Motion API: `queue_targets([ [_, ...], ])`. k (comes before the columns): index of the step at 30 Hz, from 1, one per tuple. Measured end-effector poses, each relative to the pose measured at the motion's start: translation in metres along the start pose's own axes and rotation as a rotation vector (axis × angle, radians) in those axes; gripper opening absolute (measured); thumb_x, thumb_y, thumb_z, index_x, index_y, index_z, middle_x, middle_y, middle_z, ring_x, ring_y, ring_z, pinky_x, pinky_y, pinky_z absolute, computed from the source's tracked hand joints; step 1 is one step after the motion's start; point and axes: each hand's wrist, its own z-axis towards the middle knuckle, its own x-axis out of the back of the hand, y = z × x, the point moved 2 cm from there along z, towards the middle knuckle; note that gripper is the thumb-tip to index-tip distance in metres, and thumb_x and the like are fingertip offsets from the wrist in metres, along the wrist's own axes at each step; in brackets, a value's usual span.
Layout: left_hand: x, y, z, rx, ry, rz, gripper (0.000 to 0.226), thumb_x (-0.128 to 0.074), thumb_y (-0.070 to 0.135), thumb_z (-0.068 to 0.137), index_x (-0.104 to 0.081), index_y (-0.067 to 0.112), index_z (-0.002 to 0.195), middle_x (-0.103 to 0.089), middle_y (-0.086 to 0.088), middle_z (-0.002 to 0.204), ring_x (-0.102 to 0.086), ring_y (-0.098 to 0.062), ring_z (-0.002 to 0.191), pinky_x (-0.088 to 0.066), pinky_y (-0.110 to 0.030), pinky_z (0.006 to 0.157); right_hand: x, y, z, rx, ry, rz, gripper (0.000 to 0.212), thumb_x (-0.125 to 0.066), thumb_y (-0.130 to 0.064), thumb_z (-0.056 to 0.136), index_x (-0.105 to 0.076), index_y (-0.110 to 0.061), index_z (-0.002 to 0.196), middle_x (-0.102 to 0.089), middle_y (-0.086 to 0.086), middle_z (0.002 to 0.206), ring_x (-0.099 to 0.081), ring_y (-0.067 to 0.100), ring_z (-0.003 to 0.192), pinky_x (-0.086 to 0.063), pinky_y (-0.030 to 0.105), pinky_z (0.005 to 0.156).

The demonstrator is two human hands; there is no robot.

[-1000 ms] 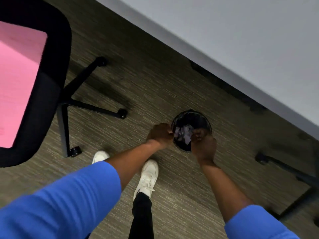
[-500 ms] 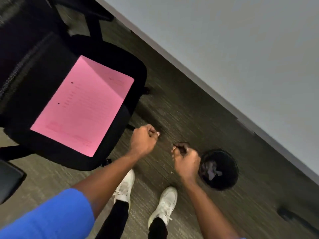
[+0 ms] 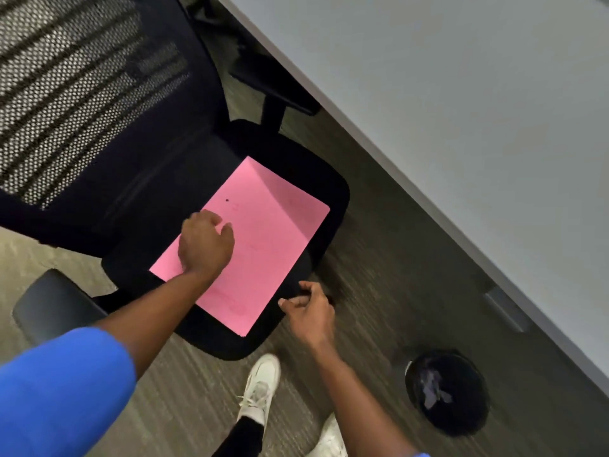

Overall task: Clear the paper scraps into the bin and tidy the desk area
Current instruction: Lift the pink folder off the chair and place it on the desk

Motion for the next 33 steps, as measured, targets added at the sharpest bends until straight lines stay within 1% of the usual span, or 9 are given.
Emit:
queue_targets([
  [4, 0.016, -0.031, 0.019, 0.155, -0.058, 0.109, 0.058, -0.074, 0.036, 0.095, -0.056, -0.001, 0.136, -0.06, -0.025, 0.139, -0.055, -0.046, 0.132, -0.048, -0.058, 0.111, -0.02, -0.013, 0.004, -0.078, -0.046, -0.009, 0.062, -0.083, -0.032, 0.088, -0.052, -0.016, 0.14, -0.079, -0.005, 0.093, -0.073, 0.019, 0.103, -0.055, 0.04, 0.097],
  [7, 0.019, -0.052, 0.021, 0.196, -0.154, 0.134, 0.071, -0.073, 0.044, 0.095, -0.049, 0.0, 0.145, -0.057, -0.024, 0.144, -0.055, -0.046, 0.134, -0.044, -0.058, 0.114, -0.03, -0.018, 0.005, -0.132, -0.031, -0.026, 0.066, -0.081, -0.031, 0.088, -0.048, -0.016, 0.143, -0.077, -0.003, 0.095, -0.072, 0.02, 0.105, -0.055, 0.039, 0.096],
  [13, 0.023, -0.067, 0.012, 0.188, -0.244, 0.038, 0.051, -0.074, 0.039, 0.095, -0.058, 0.008, 0.132, -0.069, -0.016, 0.126, -0.068, -0.038, 0.112, -0.06, -0.048, 0.091, -0.027, -0.022, -0.003, -0.196, 0.0, 0.013, 0.058, -0.081, -0.02, 0.089, -0.049, -0.016, 0.136, -0.071, 0.001, 0.108, -0.068, 0.021, 0.1, -0.051, 0.032, 0.083],
  [16, 0.028, -0.07, 0.001, 0.194, -0.267, 0.023, 0.04, -0.074, 0.036, 0.096, -0.064, 0.01, 0.124, -0.074, -0.013, 0.117, -0.067, -0.027, 0.091, -0.055, -0.035, 0.075, -0.012, -0.023, -0.013, -0.164, 0.013, -0.04, 0.054, -0.076, -0.011, 0.091, -0.049, -0.017, 0.138, -0.07, 0.003, 0.11, -0.068, 0.021, 0.101, -0.052, 0.031, 0.08],
  [22, 0.043, -0.063, -0.048, 0.203, -0.36, -0.044, 0.04, -0.083, 0.027, 0.089, -0.061, 0.013, 0.119, -0.075, -0.009, 0.117, -0.062, -0.021, 0.089, -0.054, -0.034, 0.079, 0.03, -0.023, -0.043, -0.11, 0.071, -0.076, 0.053, -0.074, -0.001, 0.089, -0.052, -0.021, 0.133, -0.069, -0.001, 0.105, -0.065, 0.007, 0.085, -0.043, 0.014, 0.055],
  [24, 0.05, -0.059, -0.069, 0.185, -0.386, -0.043, 0.047, -0.084, 0.029, 0.087, -0.058, 0.014, 0.123, -0.074, -0.007, 0.12, -0.066, -0.023, 0.096, -0.056, -0.036, 0.084, 0.041, -0.024, -0.06, -0.111, 0.073, -0.066, 0.053, -0.076, -0.002, 0.089, -0.052, -0.022, 0.132, -0.069, -0.001, 0.111, -0.067, 0.007, 0.089, -0.048, 0.013, 0.058],
  [27, 0.066, -0.051, -0.096, 0.215, -0.384, -0.085, 0.048, -0.082, 0.034, 0.09, -0.058, 0.015, 0.127, -0.073, -0.007, 0.12, -0.072, -0.03, 0.105, -0.061, -0.043, 0.09, 0.052, -0.022, -0.085, -0.131, 0.051, -0.024, 0.056, -0.077, 0.0, 0.088, -0.053, -0.022, 0.134, -0.069, 0.004, 0.123, -0.07, 0.021, 0.106, -0.059, 0.029, 0.075],
  [31, 0.087, -0.04, -0.127, 0.223, -0.351, -0.163, 0.043, -0.077, 0.036, 0.095, -0.058, 0.016, 0.128, -0.07, 0.0, 0.114, -0.069, -0.022, 0.096, -0.058, -0.038, 0.081, 0.073, -0.023, -0.115, -0.109, 0.062, 0.054, 0.057, -0.078, 0.005, 0.084, -0.056, -0.021, 0.131, -0.074, 0.004, 0.119, -0.073, 0.022, 0.105, -0.057, 0.022, 0.07],
  [33, 0.1, -0.036, -0.143, 0.219, -0.337, -0.215, 0.04, -0.076, 0.034, 0.096, -0.057, 0.017, 0.127, -0.067, 0.004, 0.111, -0.067, -0.019, 0.093, -0.054, -0.035, 0.075, 0.085, -0.024, -0.132, -0.091, 0.06, 0.07, 0.056, -0.078, 0.004, 0.084, -0.057, -0.023, 0.128, -0.075, -0.002, 0.115, -0.073, 0.016, 0.101, -0.062, 0.025, 0.075],
])
